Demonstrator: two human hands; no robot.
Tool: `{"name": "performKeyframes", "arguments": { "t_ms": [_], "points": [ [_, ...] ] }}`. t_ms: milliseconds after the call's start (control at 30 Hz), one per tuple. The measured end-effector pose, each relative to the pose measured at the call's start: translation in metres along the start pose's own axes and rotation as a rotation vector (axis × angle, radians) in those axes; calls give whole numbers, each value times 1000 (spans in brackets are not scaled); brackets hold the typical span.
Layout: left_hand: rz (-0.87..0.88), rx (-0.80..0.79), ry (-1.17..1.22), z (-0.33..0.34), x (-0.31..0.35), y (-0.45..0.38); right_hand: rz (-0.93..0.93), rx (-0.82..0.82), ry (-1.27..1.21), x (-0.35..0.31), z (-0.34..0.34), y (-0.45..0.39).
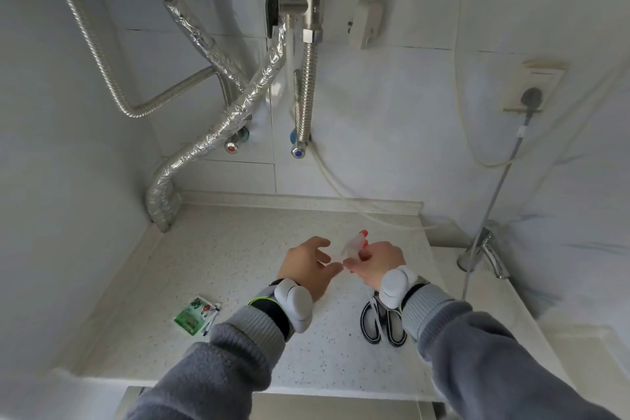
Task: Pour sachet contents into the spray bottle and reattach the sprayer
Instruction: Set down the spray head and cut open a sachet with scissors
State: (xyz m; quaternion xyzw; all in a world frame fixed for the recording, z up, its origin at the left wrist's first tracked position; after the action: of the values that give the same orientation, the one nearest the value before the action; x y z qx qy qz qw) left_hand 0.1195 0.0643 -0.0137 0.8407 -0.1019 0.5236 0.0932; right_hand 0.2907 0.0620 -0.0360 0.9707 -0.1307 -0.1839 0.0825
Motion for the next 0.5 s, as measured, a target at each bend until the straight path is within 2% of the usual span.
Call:
{"name": "performKeyframes", "arguments": {
  "t_ms": [100,233,500],
  "points": [
    [8,87,1,-11,-7,3,42,-41,129,3,19,-13],
    [68,219,13,-22,-9,9,121,-28,78,5,41,-29],
    [133,286,-10,-39,-9,10,125,-78,261,0,80,-52]
  ]
}}
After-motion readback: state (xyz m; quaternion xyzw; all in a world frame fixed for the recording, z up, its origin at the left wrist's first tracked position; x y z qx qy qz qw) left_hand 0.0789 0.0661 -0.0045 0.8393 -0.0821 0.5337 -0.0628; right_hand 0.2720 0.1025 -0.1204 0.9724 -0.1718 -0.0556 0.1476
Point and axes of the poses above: each hand's wrist, its own y-axis away from the middle knuckle, its own z-axis out of the palm, x = y × z, the point moved 5 cm from there along -y, towards the middle knuckle, and after that the axes turned 12 degrees about y, right-handed, at the moved point
